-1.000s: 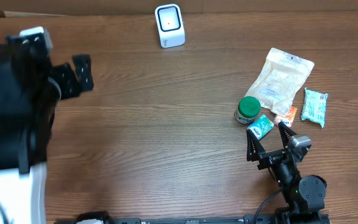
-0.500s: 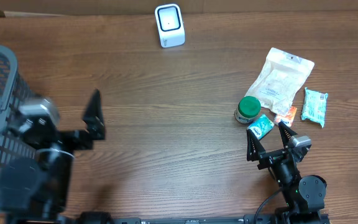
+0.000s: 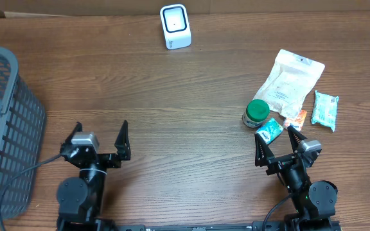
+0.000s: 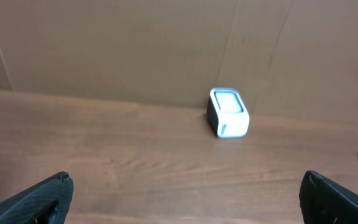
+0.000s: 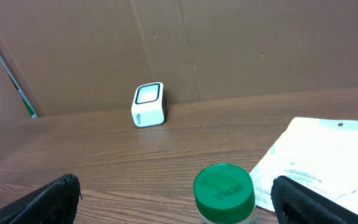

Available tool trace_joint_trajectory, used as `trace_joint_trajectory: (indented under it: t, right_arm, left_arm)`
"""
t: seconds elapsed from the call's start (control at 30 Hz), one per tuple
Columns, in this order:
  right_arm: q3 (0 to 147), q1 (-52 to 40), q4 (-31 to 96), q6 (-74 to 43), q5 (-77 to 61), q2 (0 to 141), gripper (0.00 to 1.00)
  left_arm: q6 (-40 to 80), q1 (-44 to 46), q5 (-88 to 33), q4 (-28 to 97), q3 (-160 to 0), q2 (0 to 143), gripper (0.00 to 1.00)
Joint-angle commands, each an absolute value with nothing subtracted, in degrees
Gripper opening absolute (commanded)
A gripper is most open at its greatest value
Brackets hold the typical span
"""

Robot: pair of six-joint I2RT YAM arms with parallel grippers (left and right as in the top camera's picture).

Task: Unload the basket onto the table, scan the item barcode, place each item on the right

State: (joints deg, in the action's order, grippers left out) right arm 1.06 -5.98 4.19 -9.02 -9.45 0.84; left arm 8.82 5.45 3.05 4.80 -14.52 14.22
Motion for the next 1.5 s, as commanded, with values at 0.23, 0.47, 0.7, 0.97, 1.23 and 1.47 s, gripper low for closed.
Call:
trace_joint_trajectory:
  t: [0.23, 0.47, 0.7, 0.97, 1.23, 1.47]
  right_arm:
    - [0.4, -5.6, 4.0, -9.2, -9.1, 0.2, 1.00]
    - [0.4, -5.6, 4.0, -9.2, -9.1, 0.2, 1.00]
    - [0.4, -5.6, 4.0, -9.2, -9.1, 0.2, 1.00]
    - [0.4, -5.6, 4.0, -9.2, -9.1, 0.2, 1.00]
    - [0.4, -5.6, 4.0, -9.2, -9.1, 0.2, 1.00]
    - [0.4, -5.6, 4.0, -9.2, -9.1, 0.2, 1.00]
  left_arm:
    - [9.3, 6.6, 6.6, -0.6, -2.7, 6.7, 1.00]
    - [8.3, 6.7, 6.5, 3.9, -0.3, 1.4, 1.00]
    - [8.1, 6.7, 6.0, 3.9, -0.3, 0.2, 0.99]
    - [8.1, 6.7, 6.0, 3.9, -0.3, 0.2, 1.00]
    - [8.1, 6.7, 6.0, 3.9, -0.3, 0.2, 1.00]
    - [8.1, 6.7, 6.0, 3.9, -0.3, 0.2, 1.00]
